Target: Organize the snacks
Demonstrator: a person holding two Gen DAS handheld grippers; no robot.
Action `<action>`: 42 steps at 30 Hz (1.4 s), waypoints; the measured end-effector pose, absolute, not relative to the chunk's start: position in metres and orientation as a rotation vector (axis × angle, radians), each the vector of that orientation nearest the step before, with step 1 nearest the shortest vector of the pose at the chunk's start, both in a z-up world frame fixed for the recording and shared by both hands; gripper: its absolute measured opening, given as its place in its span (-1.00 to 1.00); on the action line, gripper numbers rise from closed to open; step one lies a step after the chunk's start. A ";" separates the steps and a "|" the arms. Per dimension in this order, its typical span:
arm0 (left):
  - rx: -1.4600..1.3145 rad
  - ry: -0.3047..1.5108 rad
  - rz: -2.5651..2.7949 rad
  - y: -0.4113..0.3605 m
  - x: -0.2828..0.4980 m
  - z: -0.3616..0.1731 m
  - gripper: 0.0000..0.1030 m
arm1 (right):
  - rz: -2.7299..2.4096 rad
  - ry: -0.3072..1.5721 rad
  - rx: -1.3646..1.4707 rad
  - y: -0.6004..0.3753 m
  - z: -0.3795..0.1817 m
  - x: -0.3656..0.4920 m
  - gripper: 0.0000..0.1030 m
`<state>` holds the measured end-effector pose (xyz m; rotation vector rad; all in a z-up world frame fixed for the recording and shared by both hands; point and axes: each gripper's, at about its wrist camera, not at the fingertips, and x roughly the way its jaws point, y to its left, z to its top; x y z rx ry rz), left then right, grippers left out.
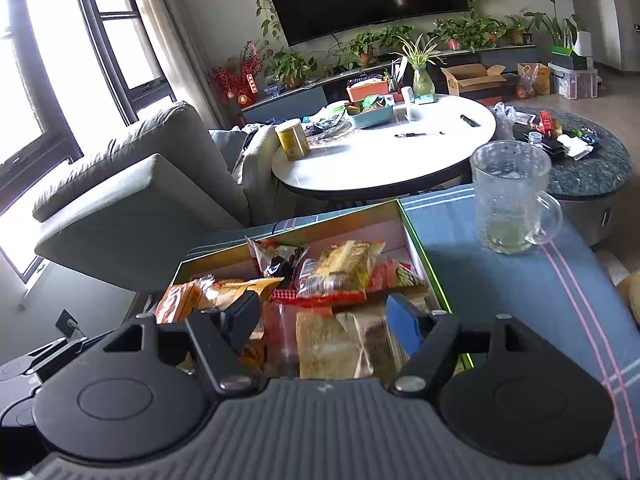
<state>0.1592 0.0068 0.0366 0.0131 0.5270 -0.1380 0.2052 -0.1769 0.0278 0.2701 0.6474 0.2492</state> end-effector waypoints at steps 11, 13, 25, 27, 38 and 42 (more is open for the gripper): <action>0.034 0.436 -0.128 0.006 0.096 0.052 0.58 | 0.270 0.637 0.298 -0.184 0.032 0.160 0.55; 0.028 0.431 -0.129 0.005 0.085 0.054 0.58 | 0.277 0.628 0.299 -0.185 0.033 0.149 0.55; -0.005 0.457 -0.046 0.001 0.032 0.059 0.62 | 0.311 0.528 0.255 -0.184 0.048 0.077 0.55; -0.009 0.468 -0.033 0.001 0.025 0.058 0.62 | 0.315 0.522 0.242 -0.183 0.048 0.069 0.55; -0.003 0.468 -0.050 -0.007 0.001 0.052 0.62 | 0.326 0.498 0.224 -0.176 0.042 0.040 0.55; 0.003 0.441 -0.061 -0.008 -0.001 0.052 0.62 | 0.327 0.495 0.221 -0.176 0.041 0.041 0.55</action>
